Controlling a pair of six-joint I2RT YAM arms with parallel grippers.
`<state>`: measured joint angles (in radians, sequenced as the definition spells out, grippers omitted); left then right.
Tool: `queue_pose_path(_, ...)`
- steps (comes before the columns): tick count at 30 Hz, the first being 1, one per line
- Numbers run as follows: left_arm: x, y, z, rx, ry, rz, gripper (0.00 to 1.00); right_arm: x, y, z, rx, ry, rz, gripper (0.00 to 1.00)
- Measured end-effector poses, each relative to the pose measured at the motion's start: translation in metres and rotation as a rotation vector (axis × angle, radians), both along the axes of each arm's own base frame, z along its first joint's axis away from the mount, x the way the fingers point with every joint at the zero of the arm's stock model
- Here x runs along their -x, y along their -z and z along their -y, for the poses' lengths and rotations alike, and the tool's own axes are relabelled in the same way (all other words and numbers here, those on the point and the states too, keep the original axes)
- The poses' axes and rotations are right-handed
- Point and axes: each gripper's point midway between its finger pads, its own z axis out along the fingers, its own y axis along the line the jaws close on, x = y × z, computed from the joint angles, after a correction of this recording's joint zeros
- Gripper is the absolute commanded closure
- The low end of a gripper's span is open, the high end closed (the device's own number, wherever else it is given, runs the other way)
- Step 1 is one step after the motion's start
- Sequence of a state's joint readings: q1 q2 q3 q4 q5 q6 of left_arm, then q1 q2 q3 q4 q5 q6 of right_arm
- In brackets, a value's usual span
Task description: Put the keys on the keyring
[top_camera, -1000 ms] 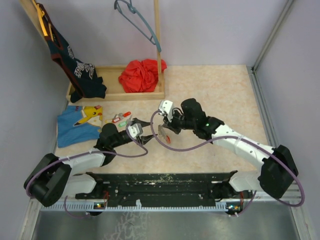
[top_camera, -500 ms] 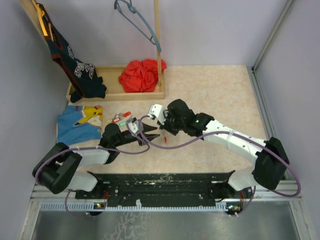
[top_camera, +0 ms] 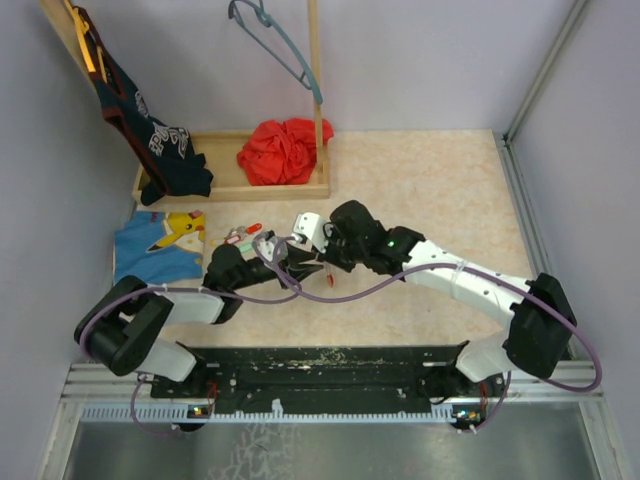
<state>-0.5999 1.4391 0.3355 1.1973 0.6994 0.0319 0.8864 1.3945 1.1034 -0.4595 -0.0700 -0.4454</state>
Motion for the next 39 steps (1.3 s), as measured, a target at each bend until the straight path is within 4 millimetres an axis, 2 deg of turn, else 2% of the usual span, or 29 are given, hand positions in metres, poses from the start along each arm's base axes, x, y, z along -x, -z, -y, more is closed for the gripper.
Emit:
queue_pose_path(6, -0.003, 0.003, 0.002, -0.004, 0.000, -0.014, 0.68, 0.001, 0.000, -0.003, 0.002, -0.009, 0.001, 1.00)
queue_pose_path(17, -0.007, 0.004, 0.005, -0.007, 0.000, -0.026, 1.00, 0.003, 0.000, -0.004, 0.006, -0.019, 0.001, 1.00)
queue_pose_path(19, -0.007, 0.004, 0.005, -0.006, 0.000, -0.027, 1.00, 0.003, 0.000, -0.004, 0.006, -0.020, 0.000, 1.00)
queue_pose_path(23, -0.007, 0.004, 0.005, 0.000, 0.000, -0.030, 1.00, 0.003, 0.000, -0.004, 0.001, -0.016, -0.004, 0.87)
queue_pose_path(27, -0.006, 0.003, 0.004, 0.024, -0.011, -0.027, 1.00, 0.004, -0.002, -0.007, -0.019, -0.013, -0.010, 0.79)
queue_pose_path(31, -0.006, 0.003, 0.002, 0.050, -0.023, -0.025, 1.00, 0.008, 0.002, 0.000, -0.057, -0.004, -0.020, 0.77)
queue_pose_path(39, -0.003, -0.001, -0.002, 0.090, -0.033, -0.006, 1.00, 0.006, 0.011, 0.030, -0.255, 0.073, -0.032, 0.77)
